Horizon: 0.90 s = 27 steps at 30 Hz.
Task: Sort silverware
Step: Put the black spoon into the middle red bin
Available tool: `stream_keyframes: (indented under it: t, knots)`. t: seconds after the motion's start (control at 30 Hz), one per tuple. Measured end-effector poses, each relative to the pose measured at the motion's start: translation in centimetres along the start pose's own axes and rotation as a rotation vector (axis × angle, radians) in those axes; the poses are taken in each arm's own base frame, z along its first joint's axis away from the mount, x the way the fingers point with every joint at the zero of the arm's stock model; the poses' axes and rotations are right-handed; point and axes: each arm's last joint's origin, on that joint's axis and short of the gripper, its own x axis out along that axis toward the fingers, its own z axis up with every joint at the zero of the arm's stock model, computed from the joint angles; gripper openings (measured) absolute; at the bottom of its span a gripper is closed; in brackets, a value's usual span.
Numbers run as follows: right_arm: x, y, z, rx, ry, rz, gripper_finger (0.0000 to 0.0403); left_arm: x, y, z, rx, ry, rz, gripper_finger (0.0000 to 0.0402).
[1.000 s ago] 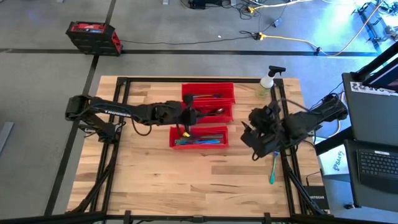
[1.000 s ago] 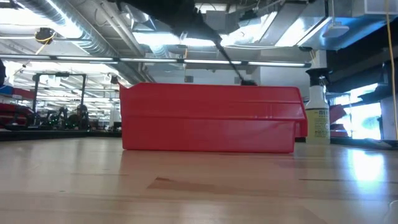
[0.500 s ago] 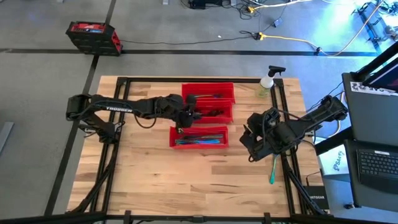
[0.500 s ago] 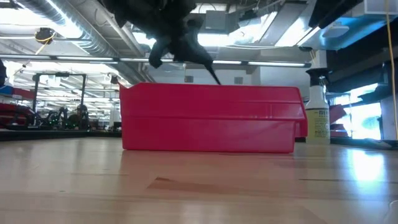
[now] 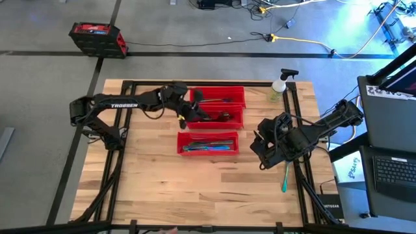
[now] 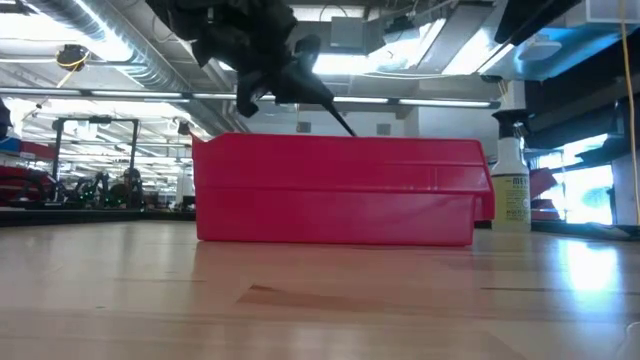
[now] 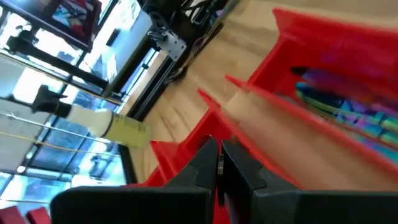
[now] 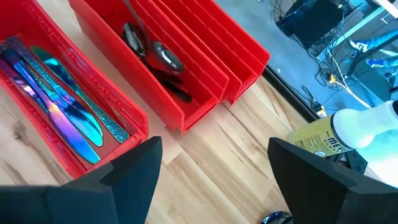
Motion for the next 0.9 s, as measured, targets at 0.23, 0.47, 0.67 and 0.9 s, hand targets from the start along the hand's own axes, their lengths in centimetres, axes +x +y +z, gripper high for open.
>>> stream_keyframes:
  t: [0.23, 0.47, 0.67, 0.9]
  knots:
    - [0.0, 0.0, 0.0, -0.006, 0.0, -0.001, 0.0278, 0.5, -0.1, -1.6, 0.139, -0.03, -0.036, 0.0]
    - [0.0, 0.0, -0.1, -0.008, 0.033, 0.013, 0.0278, 2.6, -1.2, -3.1, 0.149, -0.039, -0.104, 0.0]
    - [0.0, 0.1, -0.2, -0.007, 0.063, 0.026, 0.0278, 3.3, -1.6, -4.2, 0.14, -0.016, -0.123, 0.0]
    - [0.0, 0.1, -0.2, 0.0, 0.062, 0.029, 0.0278, 3.2, -1.1, -4.6, 0.188, 0.057, -0.067, 0.0]
